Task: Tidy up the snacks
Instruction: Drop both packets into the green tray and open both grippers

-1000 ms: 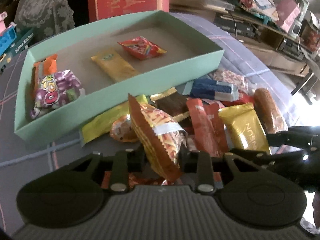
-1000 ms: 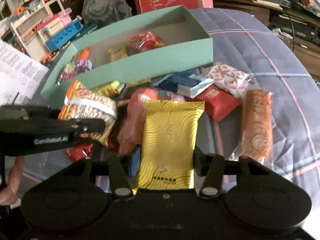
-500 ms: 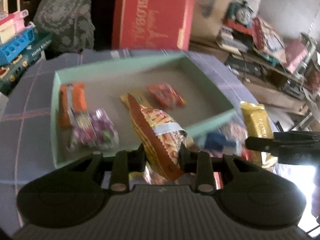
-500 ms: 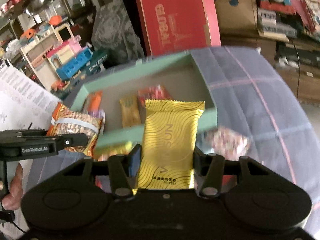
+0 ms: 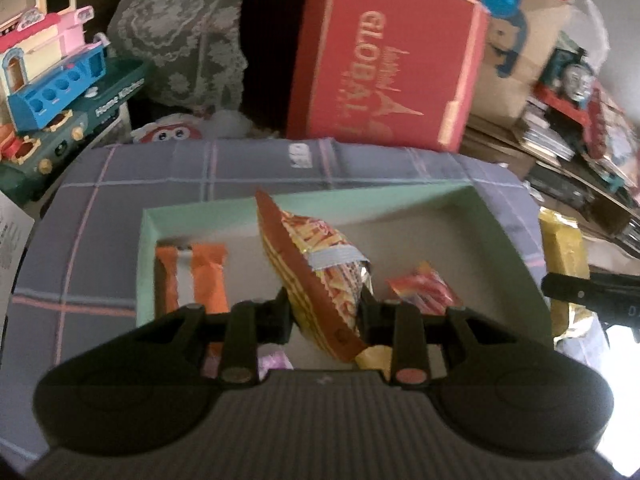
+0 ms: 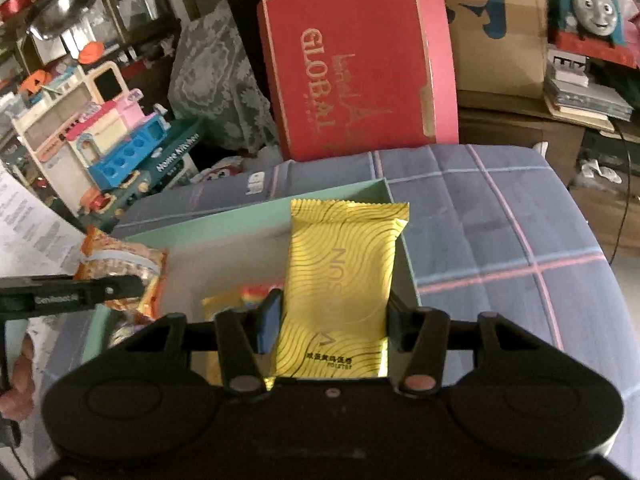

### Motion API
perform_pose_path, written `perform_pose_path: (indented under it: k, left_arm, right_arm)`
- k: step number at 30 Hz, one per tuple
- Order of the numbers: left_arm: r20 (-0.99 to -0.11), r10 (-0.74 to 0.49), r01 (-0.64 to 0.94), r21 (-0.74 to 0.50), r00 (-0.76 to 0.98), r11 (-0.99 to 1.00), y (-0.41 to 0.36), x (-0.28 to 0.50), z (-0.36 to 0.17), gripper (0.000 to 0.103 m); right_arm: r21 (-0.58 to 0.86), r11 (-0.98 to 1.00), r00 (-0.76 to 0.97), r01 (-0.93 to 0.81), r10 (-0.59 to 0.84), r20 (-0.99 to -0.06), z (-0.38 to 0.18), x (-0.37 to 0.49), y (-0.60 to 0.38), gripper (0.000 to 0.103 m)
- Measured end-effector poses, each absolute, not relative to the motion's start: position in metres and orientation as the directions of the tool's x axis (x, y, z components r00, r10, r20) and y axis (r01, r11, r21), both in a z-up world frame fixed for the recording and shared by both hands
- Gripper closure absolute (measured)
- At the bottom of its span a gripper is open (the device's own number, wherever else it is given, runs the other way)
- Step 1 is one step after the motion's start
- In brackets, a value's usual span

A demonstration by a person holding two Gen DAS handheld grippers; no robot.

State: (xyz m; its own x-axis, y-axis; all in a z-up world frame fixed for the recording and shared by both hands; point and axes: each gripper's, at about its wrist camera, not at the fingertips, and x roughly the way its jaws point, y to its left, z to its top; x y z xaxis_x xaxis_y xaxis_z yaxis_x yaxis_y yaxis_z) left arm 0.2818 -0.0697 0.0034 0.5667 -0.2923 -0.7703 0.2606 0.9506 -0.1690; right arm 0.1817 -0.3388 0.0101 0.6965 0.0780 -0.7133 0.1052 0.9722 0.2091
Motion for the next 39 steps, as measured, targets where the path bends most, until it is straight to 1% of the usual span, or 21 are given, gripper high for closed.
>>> perform_pose_path:
  k: [5,9,11,12,13,14,15,16,17,18,19,20,28,39]
  left_arm:
    - [-0.787,-0.271,0.205,-0.186,0.554,0.961,-0.060,0.313,-0.016,0.073]
    - [-0.804,-0.258,0.185,-0.186,0.536,0.965,-0.057,0.326,-0.035,0.073]
    - [-0.810,-0.250,0.175,-0.184,0.530,0.967,-0.056,0.330,-0.043,0.073]
    - [-0.812,-0.242,0.168,-0.179,0.531,0.969,-0.056,0.331,-0.046,0.073]
    - [-0.812,-0.230,0.160,-0.170,0.537,0.972,-0.055,0.330,-0.048,0.068]
    - [-0.809,-0.217,0.152,-0.159,0.546,0.975,-0.054,0.328,-0.048,0.051]
    - [-0.806,-0.202,0.143,-0.147,0.556,0.979,-0.055,0.327,-0.048,0.038]
    - [-0.801,-0.189,0.135,-0.137,0.568,0.981,-0.055,0.326,-0.046,0.015]
    - [-0.790,-0.177,0.127,-0.125,0.587,0.984,-0.056,0.322,-0.043,0.003]
    - [-0.777,-0.166,0.125,-0.113,0.607,0.986,-0.057,0.318,-0.039,0.001]
    - [-0.769,-0.163,0.129,-0.106,0.618,0.986,-0.059,0.315,-0.035,0.000]
    - [-0.768,-0.168,0.137,-0.105,0.618,0.985,-0.060,0.313,-0.031,0.000]
    - [-0.776,-0.226,0.192,-0.137,0.588,0.972,-0.073,0.283,-0.016,0.000]
    - [-0.799,-0.282,0.271,-0.155,0.531,0.950,-0.099,0.206,-0.010,0.000]
  right_arm:
    - [0.175,0.978,0.670,0.113,0.055,-0.740,-0.012,0.231,-0.344,0.052]
    - [0.161,0.980,0.654,0.114,0.048,-0.755,-0.026,0.255,-0.343,0.051]
    - [0.151,0.983,0.649,0.102,0.049,-0.759,-0.031,0.266,-0.341,0.050]
    - [0.145,0.985,0.651,0.090,0.052,-0.758,-0.033,0.270,-0.339,0.048]
    - [0.141,0.987,0.654,0.079,0.055,-0.754,-0.033,0.273,-0.338,0.047]
    - [0.133,0.989,0.663,0.071,0.053,-0.746,-0.033,0.275,-0.336,0.044]
    - [0.126,0.989,0.671,0.071,0.046,-0.740,-0.032,0.275,-0.334,0.029]
    - [0.121,0.990,0.682,0.077,0.036,-0.731,-0.030,0.275,-0.333,0.016]
    - [0.122,0.989,0.695,0.081,0.032,-0.718,-0.027,0.273,-0.332,0.011]
    - [0.131,0.988,0.707,0.082,0.035,-0.707,-0.025,0.270,-0.332,0.004]
    - [0.140,0.986,0.712,0.086,0.037,-0.701,-0.023,0.267,-0.332,0.001]
    - [0.145,0.985,0.714,0.089,0.038,-0.699,-0.021,0.264,-0.333,0.000]
    - [0.166,0.979,0.706,0.120,0.034,-0.708,-0.010,0.233,-0.345,0.000]
    - [0.218,0.962,0.695,0.163,0.045,-0.718,0.004,0.142,-0.363,0.000]
